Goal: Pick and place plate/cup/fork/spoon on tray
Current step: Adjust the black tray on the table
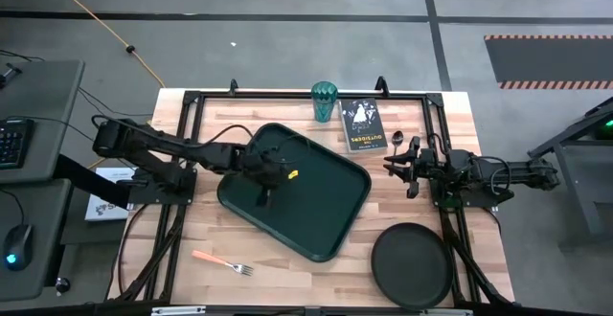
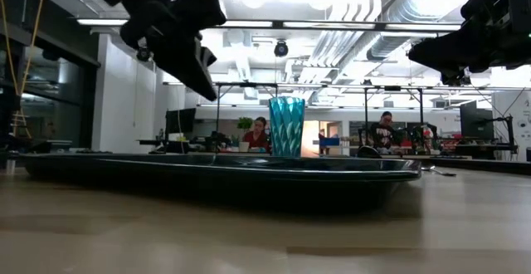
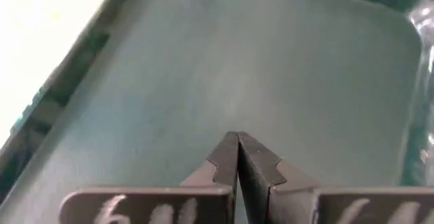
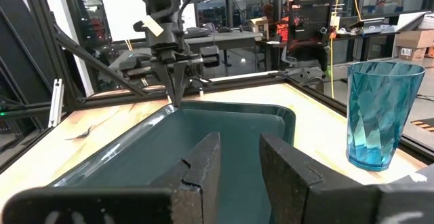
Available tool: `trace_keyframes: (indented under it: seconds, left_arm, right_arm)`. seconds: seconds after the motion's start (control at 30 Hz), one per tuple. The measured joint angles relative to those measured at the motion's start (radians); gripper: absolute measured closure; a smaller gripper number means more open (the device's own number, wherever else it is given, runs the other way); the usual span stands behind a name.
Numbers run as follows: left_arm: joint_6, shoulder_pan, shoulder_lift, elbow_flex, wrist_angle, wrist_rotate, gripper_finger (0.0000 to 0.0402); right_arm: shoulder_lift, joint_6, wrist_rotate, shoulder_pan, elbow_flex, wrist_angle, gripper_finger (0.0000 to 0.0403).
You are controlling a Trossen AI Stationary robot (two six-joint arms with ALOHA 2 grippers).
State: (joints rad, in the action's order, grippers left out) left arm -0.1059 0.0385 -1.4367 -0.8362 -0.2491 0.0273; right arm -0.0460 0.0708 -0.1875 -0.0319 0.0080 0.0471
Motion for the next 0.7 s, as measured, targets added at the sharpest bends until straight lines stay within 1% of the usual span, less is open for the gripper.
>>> trace_keyframes:
  seconds: [0.1,0.2,0.3,0.4,0.53,0.6,0.67,0.7]
  left_arm:
    - [0.000,-0.015,0.032,0.122,0.239,0.000,0.0402]
    - [0.004,-0.044,0.091,0.245,0.473,-0.001,0.0402]
    - [0.030,-0.086,0.170,0.329,0.623,-0.061,0.0402]
    - [0.039,-0.119,0.248,0.365,0.659,-0.125,0.0401]
    - [-0.007,-0.152,0.320,0.372,0.636,-0.194,0.0402]
    - [-0.029,-0.158,0.338,0.372,0.621,-0.210,0.0402]
    - [-0.043,-0.159,0.346,0.372,0.621,-0.211,0.0402]
    - [-0.053,-0.159,0.345,0.372,0.623,-0.212,0.0402]
  right_arm:
    - [0.000,0.000,0.000,0.000,0.000,0.000,0.0306]
    - [0.000,0.000,0.000,0.000,0.000,0.000,0.0306]
    - [0.000,0.000,0.000,0.000,0.000,0.000,0.0306]
    - [0.000,0.004,-0.007,0.000,0.000,0.002,0.0306]
    - [0.000,0.120,-0.011,0.000,0.000,0.056,0.0306]
    - [0.001,0.160,-0.020,0.001,0.000,0.129,0.0306]
    - [-0.004,0.157,-0.039,0.001,0.000,0.239,0.0306]
    - [-0.009,0.147,-0.014,0.001,0.000,0.297,0.0306]
